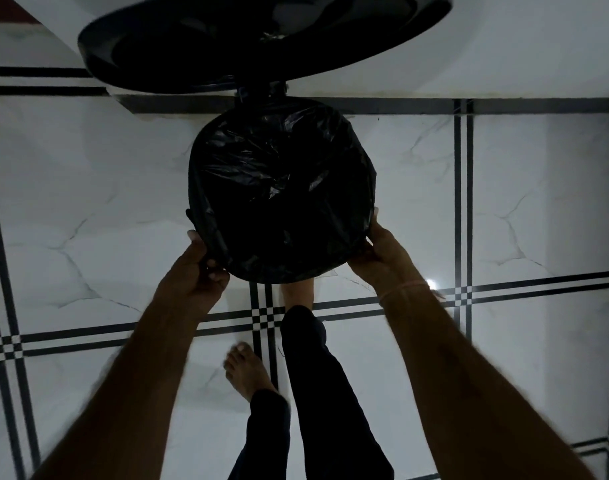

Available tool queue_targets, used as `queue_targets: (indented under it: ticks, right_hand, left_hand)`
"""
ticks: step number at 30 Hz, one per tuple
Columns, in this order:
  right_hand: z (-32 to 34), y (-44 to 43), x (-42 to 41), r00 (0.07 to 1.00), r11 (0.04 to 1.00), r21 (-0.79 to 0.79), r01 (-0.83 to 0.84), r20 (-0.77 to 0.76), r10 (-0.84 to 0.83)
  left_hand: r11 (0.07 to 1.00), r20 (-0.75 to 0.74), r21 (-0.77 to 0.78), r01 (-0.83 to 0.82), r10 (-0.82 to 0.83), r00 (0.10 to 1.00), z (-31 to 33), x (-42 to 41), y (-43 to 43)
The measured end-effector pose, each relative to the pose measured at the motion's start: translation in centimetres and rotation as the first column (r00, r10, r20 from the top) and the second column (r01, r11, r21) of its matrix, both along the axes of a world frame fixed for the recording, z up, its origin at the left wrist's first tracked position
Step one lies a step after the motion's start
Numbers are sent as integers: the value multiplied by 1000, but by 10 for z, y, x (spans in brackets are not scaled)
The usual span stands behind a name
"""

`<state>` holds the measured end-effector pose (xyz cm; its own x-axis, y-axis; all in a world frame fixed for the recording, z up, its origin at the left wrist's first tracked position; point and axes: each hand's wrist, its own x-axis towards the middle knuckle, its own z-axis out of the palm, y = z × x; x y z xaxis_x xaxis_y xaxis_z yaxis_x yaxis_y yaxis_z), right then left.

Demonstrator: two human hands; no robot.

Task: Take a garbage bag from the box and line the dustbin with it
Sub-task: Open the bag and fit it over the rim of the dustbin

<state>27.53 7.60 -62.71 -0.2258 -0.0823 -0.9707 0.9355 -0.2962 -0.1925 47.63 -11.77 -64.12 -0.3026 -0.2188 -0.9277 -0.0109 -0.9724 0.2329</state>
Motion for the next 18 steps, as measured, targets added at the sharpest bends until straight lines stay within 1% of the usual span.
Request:
queue_targets:
  ticks: [2,4,6,7,9,10,11,12,15,16,18]
  right_hand:
    - [-9,-2,-4,998,993,105,-53,32,50]
    - [-17,-5,-7,993,977,176,-119,41,113]
    - [-16,-6,-6,993,971,210,-113,5,114]
    - [-13,-6,-4,997,975,209,-78,-8,81]
    - [-3,0,1,998,983,184,-27,-46,36]
    - [3,5,3,996,983,179,-43,-71,57]
    - [9,9,1,989,978,186,-93,-97,113]
    - [14,11,-5,973,967,196,-163,-129,190]
    - [26,0,-28,895,911,231,-343,-213,391]
    - [29,-8,-36,881,901,224,-371,-222,418]
    - [31,-23,-48,878,890,257,-377,-205,431]
  left_hand:
    - [999,88,-33,12,-9,996,3,-6,1]
    - [994,263,-98,39,-12,965,8,-17,2]
    - [975,424,-189,119,-28,905,10,-25,6]
    - [964,461,-227,135,-16,887,11,-26,9]
    - [962,459,-255,95,34,888,16,-25,10]
    - [964,440,-256,70,52,896,19,-25,7]
    - [962,413,-267,56,62,909,22,-26,0]
    - [953,379,-293,75,44,924,24,-28,-8]
    - [892,284,-394,220,-110,953,25,-39,-29]
    - [876,252,-414,247,-150,956,24,-42,-35]
    - [876,199,-415,245,-175,964,20,-44,-45]
